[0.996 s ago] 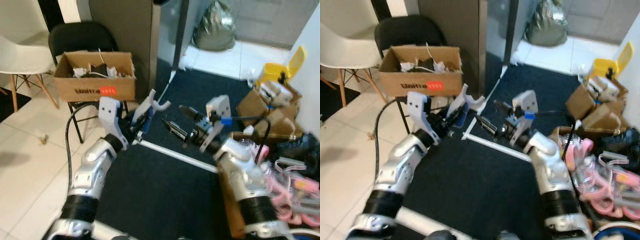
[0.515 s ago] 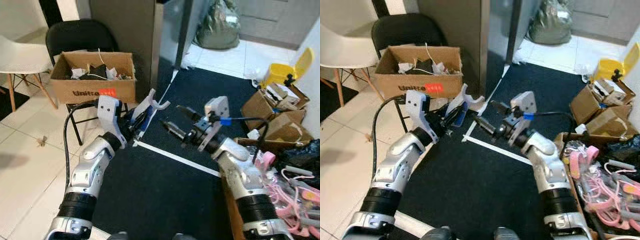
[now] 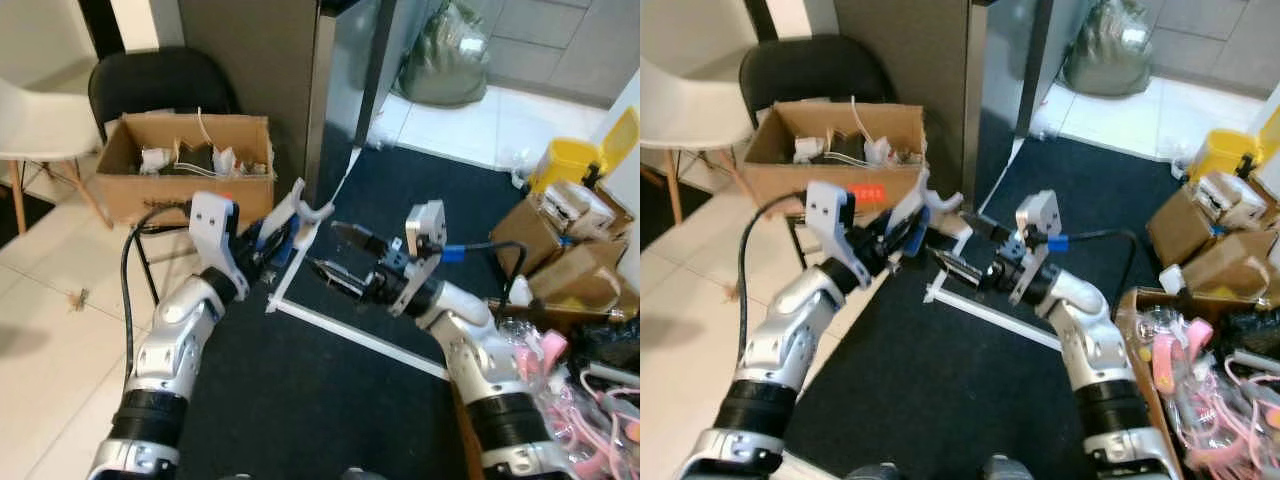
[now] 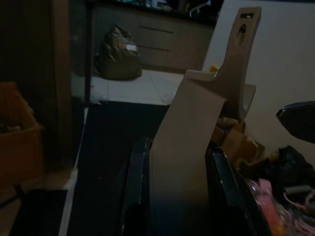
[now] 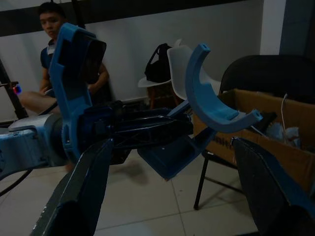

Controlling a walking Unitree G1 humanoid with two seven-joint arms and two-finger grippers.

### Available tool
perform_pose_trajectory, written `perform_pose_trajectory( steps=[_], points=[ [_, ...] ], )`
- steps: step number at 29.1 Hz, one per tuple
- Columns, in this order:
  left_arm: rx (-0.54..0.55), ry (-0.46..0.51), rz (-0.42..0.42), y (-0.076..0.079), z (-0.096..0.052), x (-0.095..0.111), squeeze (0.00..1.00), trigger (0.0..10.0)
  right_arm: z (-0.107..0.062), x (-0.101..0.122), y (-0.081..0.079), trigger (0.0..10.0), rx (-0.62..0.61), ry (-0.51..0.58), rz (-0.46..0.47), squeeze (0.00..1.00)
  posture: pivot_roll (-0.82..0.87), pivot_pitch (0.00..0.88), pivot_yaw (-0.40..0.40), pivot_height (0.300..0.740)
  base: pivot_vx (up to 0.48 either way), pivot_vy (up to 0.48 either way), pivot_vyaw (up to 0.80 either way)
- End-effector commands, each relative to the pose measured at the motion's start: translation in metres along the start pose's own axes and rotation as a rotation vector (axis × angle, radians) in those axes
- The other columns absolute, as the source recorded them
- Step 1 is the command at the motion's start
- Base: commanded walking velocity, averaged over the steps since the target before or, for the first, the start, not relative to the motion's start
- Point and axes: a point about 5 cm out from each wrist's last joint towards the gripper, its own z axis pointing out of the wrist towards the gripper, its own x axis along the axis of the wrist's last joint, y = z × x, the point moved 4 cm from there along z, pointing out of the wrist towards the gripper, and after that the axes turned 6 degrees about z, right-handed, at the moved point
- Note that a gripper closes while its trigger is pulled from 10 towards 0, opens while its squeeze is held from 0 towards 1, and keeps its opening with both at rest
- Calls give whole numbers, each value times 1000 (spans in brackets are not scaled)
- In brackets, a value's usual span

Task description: Picking trash to rubbish bin

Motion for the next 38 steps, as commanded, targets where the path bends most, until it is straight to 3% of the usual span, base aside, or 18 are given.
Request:
perform_pose_trajectory(
  steps=[1, 34, 38],
  points=[
    [8, -7, 2, -3, -3, -1, 0, 10000, 3, -3, -3, 10000, 17, -1, 19, 0, 2, 0, -17, 740, 319, 0, 0],
    [5, -12, 7, -3, -3, -3, 0, 10000, 2, -7, -2, 10000, 24, -35, -9, 0, 5, 0, -24, 740, 386, 0, 0],
    [5, -11, 8, -3, -3, -2, 0, 10000, 2, -7, -2, 10000, 27, -37, -12, 0, 7, 0, -20, 740, 454, 0, 747]
  ],
)
